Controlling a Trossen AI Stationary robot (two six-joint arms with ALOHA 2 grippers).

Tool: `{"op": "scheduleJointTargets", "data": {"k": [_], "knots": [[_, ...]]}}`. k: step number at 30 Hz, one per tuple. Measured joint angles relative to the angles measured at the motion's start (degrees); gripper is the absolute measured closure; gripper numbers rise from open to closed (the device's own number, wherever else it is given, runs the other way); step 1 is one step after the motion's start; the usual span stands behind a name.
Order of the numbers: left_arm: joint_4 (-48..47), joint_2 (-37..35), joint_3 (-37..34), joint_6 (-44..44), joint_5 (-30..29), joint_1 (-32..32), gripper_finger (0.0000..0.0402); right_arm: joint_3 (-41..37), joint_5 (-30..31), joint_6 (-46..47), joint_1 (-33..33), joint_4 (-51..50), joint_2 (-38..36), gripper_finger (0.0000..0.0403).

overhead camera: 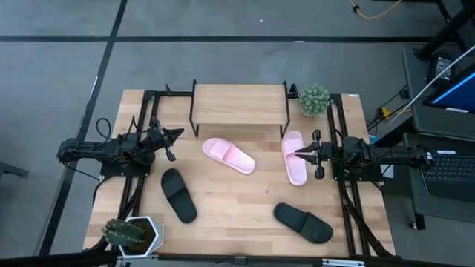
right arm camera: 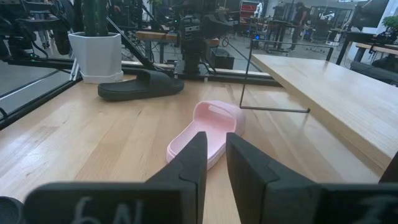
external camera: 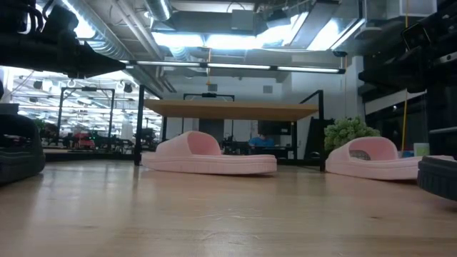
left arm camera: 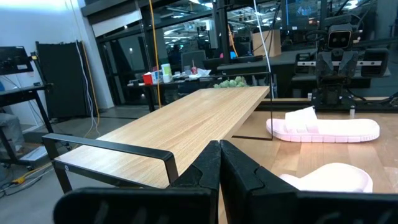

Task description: Pick and place slides into the shelf

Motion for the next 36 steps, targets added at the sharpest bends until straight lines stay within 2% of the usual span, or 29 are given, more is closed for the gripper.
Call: {"op": "scheduleJointTargets", "data": {"k": [20,23,31,33,36], "knots": [[0.0,-0.01,0.0,-0.05,0.01,0.0,0.0401,0.01,-0.08,2.04,0.0,2.78,-0.01,0.034],[0.01,-0.01,0.0,-1.53,0.21,0.0,0.0401,0.01,-0.1,5.99,0.01,2.9,-0.01,0.034],[-0.01,-0.01,0.01,-7.45,0.73,0.0,0.0401,0.01,-0.1,5.87,0.02,3.1,-0.01,0.034],[-0.01,-0.01,-0.01,-7.53,3.95,0.02,0.0401,0.0,-0.1,5.84,0.01,3.1,-0.01,0.034],[-0.01,-0.01,0.0,-7.67,14.06,0.02,0.0401,0.0,-0.1,5.26,0.01,3.1,-0.01,0.034]]}}
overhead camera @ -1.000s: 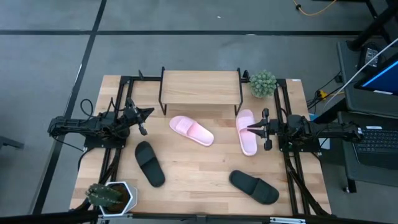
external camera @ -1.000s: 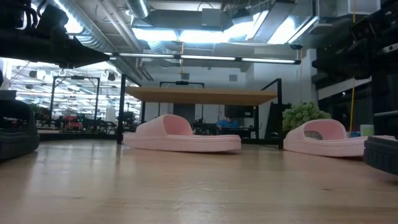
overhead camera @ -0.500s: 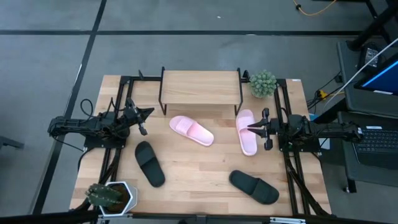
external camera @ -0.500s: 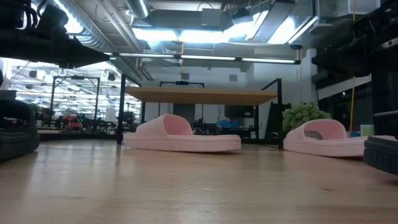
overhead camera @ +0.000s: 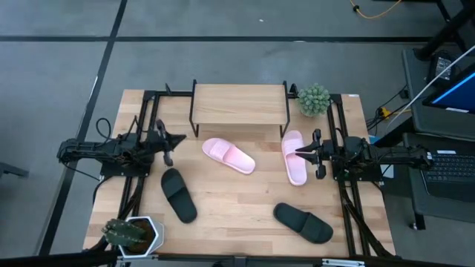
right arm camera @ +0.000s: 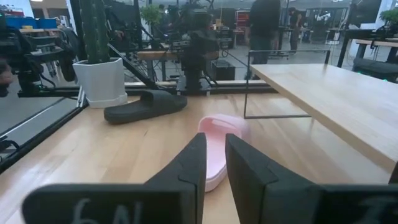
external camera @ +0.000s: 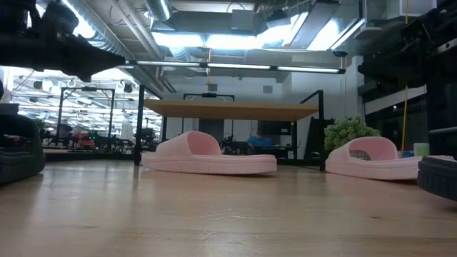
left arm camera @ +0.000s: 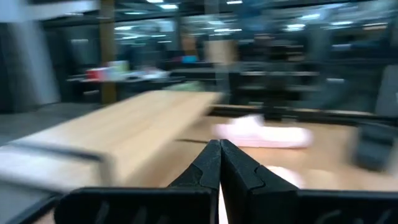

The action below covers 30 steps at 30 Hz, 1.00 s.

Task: Pick and place slides into the shelf
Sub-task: Put the left pink slide on the shelf

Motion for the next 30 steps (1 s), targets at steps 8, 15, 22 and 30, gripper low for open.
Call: {"op": "scheduleJointTargets", "data": {"k": [8,15,22,30], "knots": [[0.0,0.01,0.0,-5.23,7.61,-0.02,0.0401,-0.01,0.01,-2.14,0.01,1.71,0.01,0.034],[0.0,0.0,-0.01,-4.94,8.12,-0.04,0.0401,0.0,0.02,-2.14,-0.01,2.12,0.02,0.034],[-0.04,0.39,0.01,-6.3,13.44,-0.04,0.0402,0.01,0.02,0.54,-0.01,2.56,0.0,0.034],[-0.76,5.7,1.95,-11.91,13.08,0.0,0.0401,-0.01,0.1,0.62,-0.01,2.95,0.01,0.034]]}}
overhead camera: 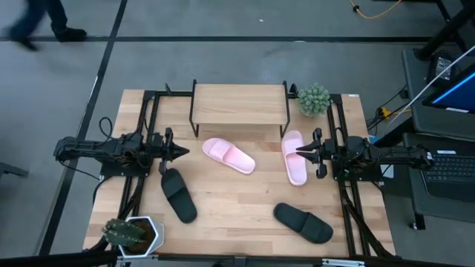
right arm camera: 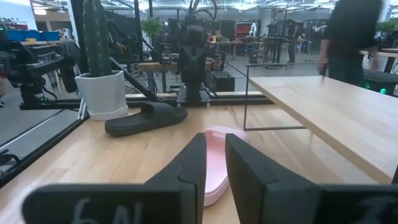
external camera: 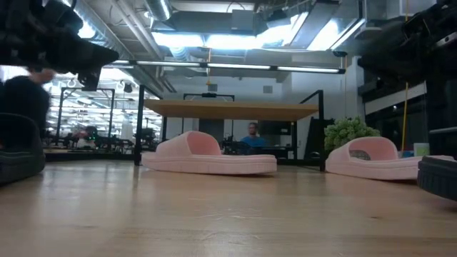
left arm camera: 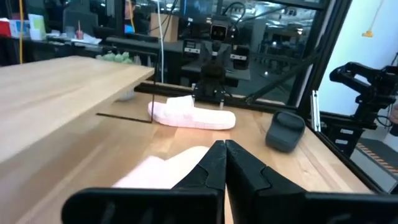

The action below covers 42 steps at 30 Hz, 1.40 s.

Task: Pick and place slides into the shelf
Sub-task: Put the left pink slide on the shelf

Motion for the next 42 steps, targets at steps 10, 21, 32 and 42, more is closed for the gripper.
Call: {"op": "scheduleJointTargets", "data": {"k": [10,21,32,42], "knots": [[-5.21,13.57,9.7,-3.68,-4.5,0.0,0.0401,0.01,0.03,0.02,0.01,0.06,0.01,0.034],[1.76,28.7,9.88,-13.75,-7.02,2.24,0.0401,0.0,-0.07,-0.35,0.02,0.02,0.0,0.034],[11.03,39.28,9.88,-22.11,-0.89,6.73,0.0401,0.01,-0.08,-2.84,0.0,0.0,-0.01,0.034],[20.54,50.63,9.88,-26.91,-0.41,7.54,0.0402,0.0,-0.08,-4.22,0.01,0.0,0.0,0.034]]}}
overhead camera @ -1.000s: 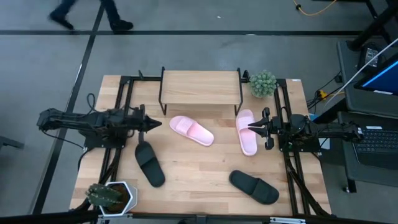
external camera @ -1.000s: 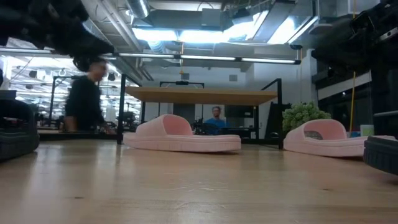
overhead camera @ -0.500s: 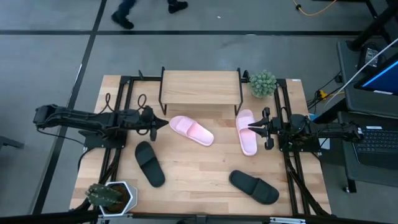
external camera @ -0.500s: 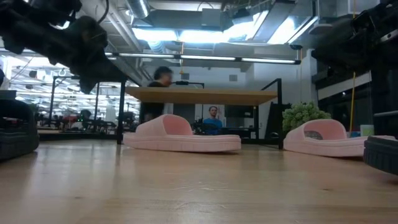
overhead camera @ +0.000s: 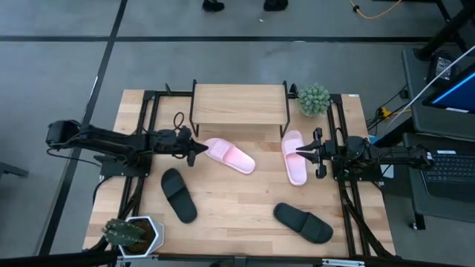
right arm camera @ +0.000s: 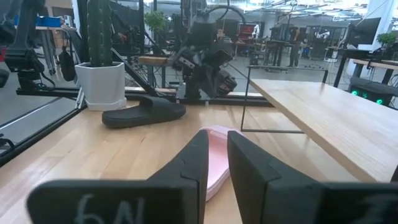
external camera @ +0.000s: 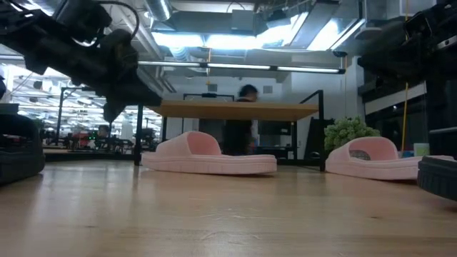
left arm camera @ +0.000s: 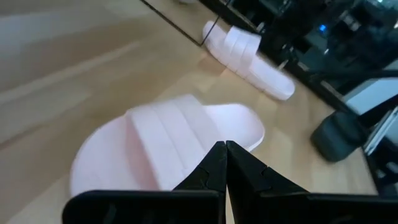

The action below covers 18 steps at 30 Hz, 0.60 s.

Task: Pick and place slides into the shelf
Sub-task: Put the left pink slide on the shelf

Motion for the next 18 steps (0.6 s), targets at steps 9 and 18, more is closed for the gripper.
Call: {"op": "scheduleJointTargets", "data": {"k": [9,18], "knots": [[2.86,3.36,0.0,-3.29,3.84,2.17,0.0391,0.02,-0.02,0.58,-0.01,0.0,0.01,0.034],[1.76,3.39,0.0,-3.39,3.62,2.26,0.0303,0.0,-0.02,1.14,0.0,-0.03,0.0,0.034]]}}
